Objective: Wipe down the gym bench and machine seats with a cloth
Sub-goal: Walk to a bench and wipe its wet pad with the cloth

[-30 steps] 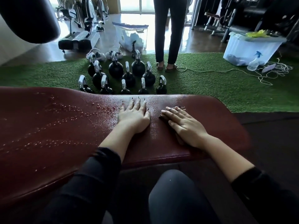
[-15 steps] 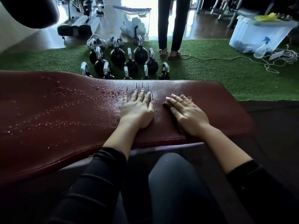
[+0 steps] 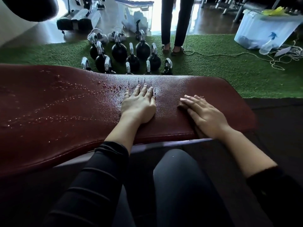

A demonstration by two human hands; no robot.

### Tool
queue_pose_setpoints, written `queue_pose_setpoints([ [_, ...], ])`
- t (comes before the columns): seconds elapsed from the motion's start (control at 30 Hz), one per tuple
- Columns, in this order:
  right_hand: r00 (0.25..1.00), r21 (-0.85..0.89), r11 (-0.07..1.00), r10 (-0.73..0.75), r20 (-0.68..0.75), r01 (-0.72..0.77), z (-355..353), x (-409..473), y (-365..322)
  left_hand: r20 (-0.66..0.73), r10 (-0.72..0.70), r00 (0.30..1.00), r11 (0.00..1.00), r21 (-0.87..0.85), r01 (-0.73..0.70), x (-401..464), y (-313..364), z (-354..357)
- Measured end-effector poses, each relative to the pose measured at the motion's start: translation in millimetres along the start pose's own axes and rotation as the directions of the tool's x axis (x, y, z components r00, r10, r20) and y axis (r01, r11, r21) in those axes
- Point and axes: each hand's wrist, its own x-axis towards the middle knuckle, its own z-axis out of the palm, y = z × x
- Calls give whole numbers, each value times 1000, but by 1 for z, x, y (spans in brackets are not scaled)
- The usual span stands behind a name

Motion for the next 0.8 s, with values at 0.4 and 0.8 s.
queue_pose_setpoints([
  [0.4,961,-34,961,-274,20,275,4,-45,-8,0,10,1000,1000,-21,-10,0,-1,0],
  [0.8,986,-5,988,-154,68,154,21,1,-60,-8,14,1000,999,-48,-14,2,-4,-1],
])
